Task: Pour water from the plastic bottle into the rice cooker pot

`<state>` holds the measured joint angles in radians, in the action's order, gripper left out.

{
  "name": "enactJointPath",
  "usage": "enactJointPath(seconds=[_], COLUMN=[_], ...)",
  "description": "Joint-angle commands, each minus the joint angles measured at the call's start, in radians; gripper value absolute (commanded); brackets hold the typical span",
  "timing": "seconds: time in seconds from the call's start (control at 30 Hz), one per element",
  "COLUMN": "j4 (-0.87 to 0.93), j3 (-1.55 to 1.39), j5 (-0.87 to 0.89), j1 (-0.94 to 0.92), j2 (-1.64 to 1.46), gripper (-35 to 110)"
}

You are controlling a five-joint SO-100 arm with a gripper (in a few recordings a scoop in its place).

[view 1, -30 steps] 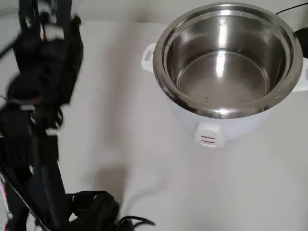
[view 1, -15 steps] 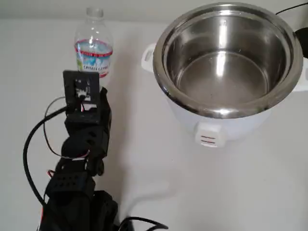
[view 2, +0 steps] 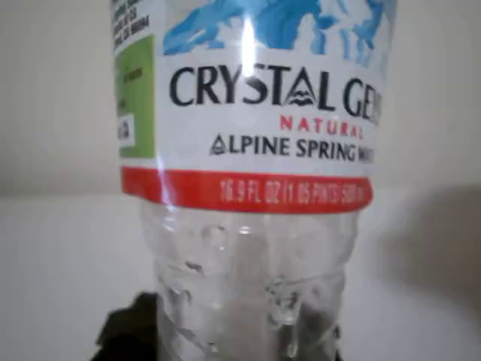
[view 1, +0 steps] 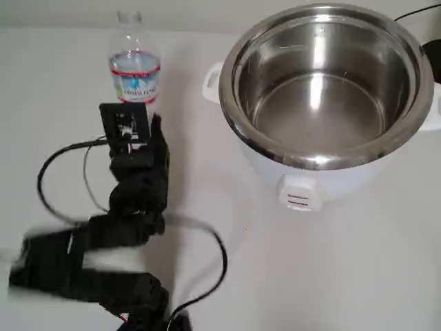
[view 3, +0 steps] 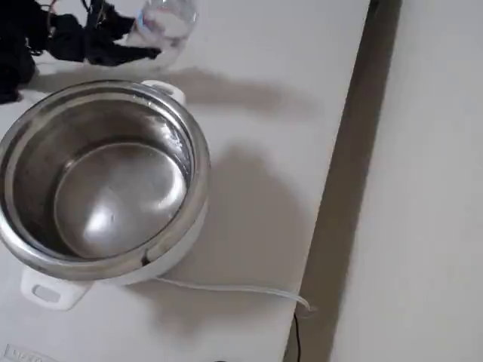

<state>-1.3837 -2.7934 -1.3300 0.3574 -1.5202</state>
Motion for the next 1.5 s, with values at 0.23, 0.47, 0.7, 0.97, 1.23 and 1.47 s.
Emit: enactJointPath(seconds=[0.23,0.47,0.7,0.97,1.23,1.47], j4=[-0.46,-0.457,-0.454,-0.431,-0.426,-0.457], j3=[0.457,0.647,0.813,0.923,0.96,0.96], j5=[-0.032,-0.055,-0.103,-0.141,-0.155,-0.155], j1=[-0.041,-0.092,-0.107,-0.13,-0.161,-0.169], j2=[0.706,0.801,0.89,0.95,0.973,1.012], gripper=[19,20,23,38,44,44])
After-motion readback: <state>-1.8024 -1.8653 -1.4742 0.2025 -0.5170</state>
